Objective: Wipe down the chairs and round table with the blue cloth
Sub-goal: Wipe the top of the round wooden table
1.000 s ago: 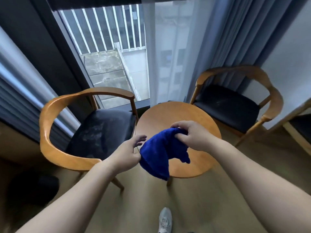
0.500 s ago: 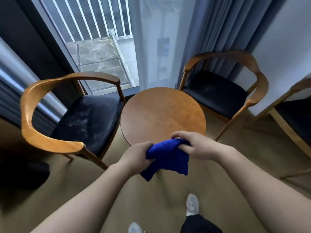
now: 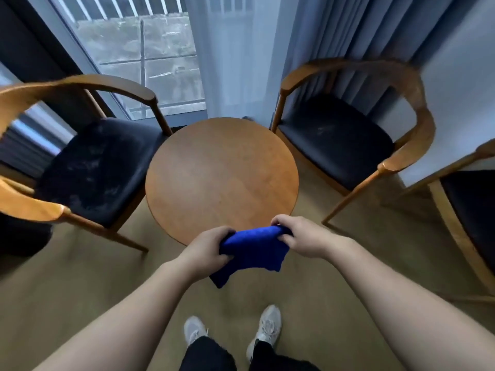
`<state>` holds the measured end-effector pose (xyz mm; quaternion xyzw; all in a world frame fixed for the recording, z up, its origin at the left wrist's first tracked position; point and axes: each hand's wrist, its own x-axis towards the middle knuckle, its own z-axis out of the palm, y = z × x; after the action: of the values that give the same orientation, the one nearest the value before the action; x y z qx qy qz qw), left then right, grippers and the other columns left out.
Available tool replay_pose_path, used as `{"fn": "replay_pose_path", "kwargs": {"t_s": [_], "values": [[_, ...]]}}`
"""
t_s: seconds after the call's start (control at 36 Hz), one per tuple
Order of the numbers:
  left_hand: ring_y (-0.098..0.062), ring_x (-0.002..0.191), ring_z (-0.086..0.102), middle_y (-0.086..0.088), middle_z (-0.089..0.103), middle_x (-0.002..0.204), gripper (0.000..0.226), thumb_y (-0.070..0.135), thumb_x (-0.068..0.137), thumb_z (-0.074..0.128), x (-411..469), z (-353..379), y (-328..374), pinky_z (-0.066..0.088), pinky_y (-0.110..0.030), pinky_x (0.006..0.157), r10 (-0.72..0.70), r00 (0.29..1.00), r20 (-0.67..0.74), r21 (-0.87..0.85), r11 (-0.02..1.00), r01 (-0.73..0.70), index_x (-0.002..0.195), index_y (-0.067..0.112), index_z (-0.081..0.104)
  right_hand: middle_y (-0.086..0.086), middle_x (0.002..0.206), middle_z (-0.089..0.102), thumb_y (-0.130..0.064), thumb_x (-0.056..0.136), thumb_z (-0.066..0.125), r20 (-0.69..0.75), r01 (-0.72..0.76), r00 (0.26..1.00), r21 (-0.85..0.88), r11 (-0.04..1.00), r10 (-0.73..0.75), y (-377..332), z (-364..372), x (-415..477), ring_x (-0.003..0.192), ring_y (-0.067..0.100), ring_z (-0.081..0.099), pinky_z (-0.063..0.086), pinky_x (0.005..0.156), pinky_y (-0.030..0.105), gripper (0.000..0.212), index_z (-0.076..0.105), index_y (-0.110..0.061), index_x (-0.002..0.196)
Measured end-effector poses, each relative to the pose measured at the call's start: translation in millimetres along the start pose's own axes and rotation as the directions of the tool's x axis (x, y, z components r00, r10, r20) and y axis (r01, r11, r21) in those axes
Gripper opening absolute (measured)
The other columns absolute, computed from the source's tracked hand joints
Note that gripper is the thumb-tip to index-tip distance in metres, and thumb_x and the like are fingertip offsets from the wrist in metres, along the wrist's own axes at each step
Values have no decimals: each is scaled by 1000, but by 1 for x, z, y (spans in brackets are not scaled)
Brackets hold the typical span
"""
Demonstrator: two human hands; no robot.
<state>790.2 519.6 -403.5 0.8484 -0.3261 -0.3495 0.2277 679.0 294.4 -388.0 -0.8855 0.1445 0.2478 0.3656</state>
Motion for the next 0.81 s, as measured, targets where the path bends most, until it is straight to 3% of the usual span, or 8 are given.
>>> {"fn": "replay_pose_path", "kwargs": {"t_s": [0.19, 0.28, 0.39, 0.67, 0.81], "values": [[-12, 94, 58, 6, 62, 103, 37, 15, 79, 66, 33, 17, -11, 48, -28, 82, -152, 986, -72, -264, 956, 128, 114, 25, 57, -6, 119, 55, -21, 97, 48, 47, -55, 997, -35, 998, 56, 27, -15, 50, 103, 13, 53, 43, 84, 25, 29, 50, -28, 125], [-14, 91, 58, 4, 63, 99, 27, 16, 81, 64, 55, 28, -17, 48, -28, 78, -178, 982, -58, -308, 939, 152, 106, 24, 58, -2, 122, 52, -23, 98, 50, 35, -120, 992, -54, 991, 122, 38, -15, 74, 104, 15, 52, 43, 83, 25, 35, 45, -26, 133], [-16, 90, 57, 2, 62, 99, 19, 17, 81, 60, 92, 40, -25, 45, -28, 76, -230, 972, -53, -311, 928, 202, 98, 24, 59, 0, 114, 58, -22, 98, 50, 51, -153, 986, -69, 986, 156, 57, -17, 107, 96, 15, 57, 46, 73, 25, 29, 46, -26, 127], [-17, 94, 54, 0, 60, 107, 31, 20, 84, 60, 174, 76, -41, 39, -25, 77, -427, 902, -59, -428, 827, 364, 114, 20, 52, 4, 112, 60, -22, 96, 49, 161, -123, 975, -193, 973, 155, 110, -32, 207, 95, 21, 58, 51, 79, 35, 20, 53, -19, 116], [-23, 106, 54, -6, 59, 120, 45, 24, 86, 61, 209, 100, -51, 39, -26, 86, -563, 819, -111, -478, 753, 452, 127, 15, 47, 11, 124, 57, -23, 96, 49, 194, -63, 973, -307, 950, 127, 133, -25, 258, 108, 28, 55, 43, 80, 31, 40, 44, -15, 135]]}}
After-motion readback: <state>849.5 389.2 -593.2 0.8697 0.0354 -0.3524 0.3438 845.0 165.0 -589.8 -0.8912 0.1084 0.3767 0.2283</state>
